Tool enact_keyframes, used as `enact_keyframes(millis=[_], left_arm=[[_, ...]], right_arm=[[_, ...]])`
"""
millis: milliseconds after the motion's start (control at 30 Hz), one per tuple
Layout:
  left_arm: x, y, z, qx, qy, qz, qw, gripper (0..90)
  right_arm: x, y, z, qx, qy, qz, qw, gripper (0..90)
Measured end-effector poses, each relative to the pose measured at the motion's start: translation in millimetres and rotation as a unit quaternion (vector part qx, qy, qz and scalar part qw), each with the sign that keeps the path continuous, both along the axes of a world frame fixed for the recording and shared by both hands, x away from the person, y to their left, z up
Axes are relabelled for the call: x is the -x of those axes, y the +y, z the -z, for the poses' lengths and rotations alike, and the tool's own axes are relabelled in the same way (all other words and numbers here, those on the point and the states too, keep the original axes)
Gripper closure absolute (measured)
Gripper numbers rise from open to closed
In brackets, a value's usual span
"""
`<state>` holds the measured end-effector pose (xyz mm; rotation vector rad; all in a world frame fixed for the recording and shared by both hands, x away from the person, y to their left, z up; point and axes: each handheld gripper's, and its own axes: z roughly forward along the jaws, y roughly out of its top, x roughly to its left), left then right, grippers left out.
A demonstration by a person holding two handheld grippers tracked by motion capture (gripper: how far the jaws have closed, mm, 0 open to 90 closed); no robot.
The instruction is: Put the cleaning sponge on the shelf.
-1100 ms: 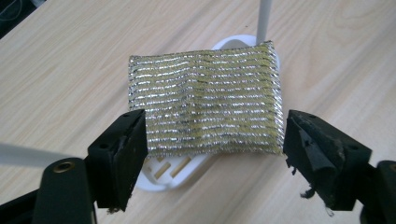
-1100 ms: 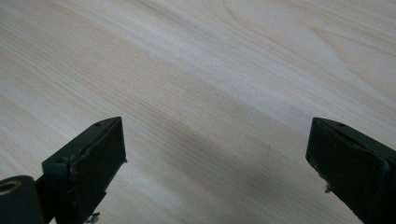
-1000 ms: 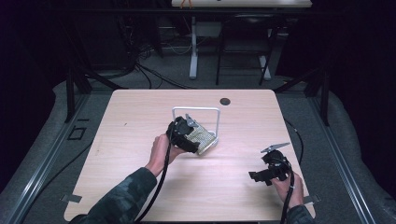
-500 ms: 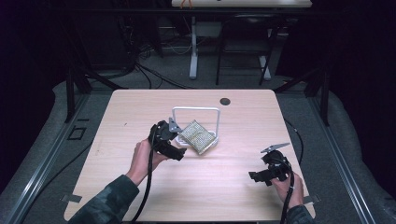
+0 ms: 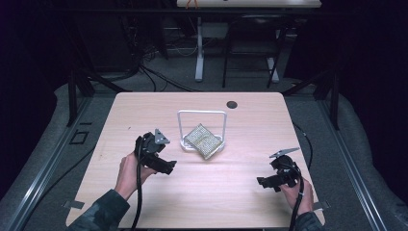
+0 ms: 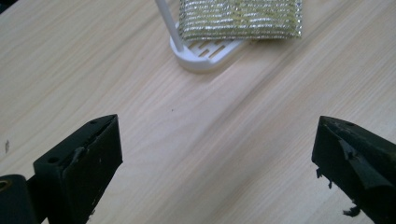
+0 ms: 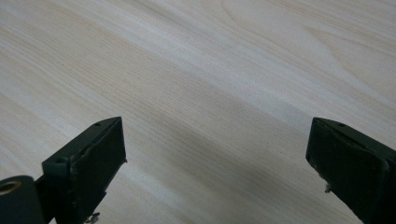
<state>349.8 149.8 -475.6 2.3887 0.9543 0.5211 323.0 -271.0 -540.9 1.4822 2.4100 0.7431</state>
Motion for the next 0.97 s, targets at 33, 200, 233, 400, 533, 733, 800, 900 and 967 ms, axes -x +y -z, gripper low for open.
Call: enact_keyframes(millis=[33,200,233,400,533,733,800,900,967], left_arm=[[1.2,2.4,1.9,0.001,-0.001,-0.003,1.0000,1.0],[5.0,13.0,11.0,-0.001,0.011,-0.015,0.9998,0.1],[5.9,15.6,13.2,0.000,0.016,-0.016,0.9997,0.1],[10.9,23.7,25.3,0.001,0.026,-0.025,0.9994,0.0],[14.5,28.6,36.4,-0.004,0.041,-0.029,0.9987,0.0],[13.5,36.7,45.6,-0.002,0.053,-0.040,0.9978,0.0],[12.4,38.0,46.3,0.003,0.057,-0.039,0.9976,0.0],[11.5,38.5,46.0,0.007,0.056,-0.038,0.9977,0.0],[11.0,38.1,47.2,0.006,0.057,-0.036,0.9977,0.0]], right_arm=[[0.1,0.0,-0.4,0.001,0.002,0.000,1.0000,4.2],[0.2,0.1,0.2,0.001,0.001,0.000,1.0000,4.2],[0.3,0.3,0.2,0.001,0.001,0.000,1.0000,4.2],[-0.1,0.4,0.9,0.002,0.002,-0.001,1.0000,4.2],[-0.3,0.3,0.9,0.002,0.003,-0.002,1.0000,4.2],[-0.8,0.4,1.7,0.000,0.003,-0.003,1.0000,4.2],[-1.1,0.6,1.9,0.000,0.004,-0.003,1.0000,4.2],[-2.2,0.0,2.3,0.001,0.008,-0.004,1.0000,4.2],[-2.9,-0.3,3.2,0.000,0.007,-0.003,1.0000,4.3]])
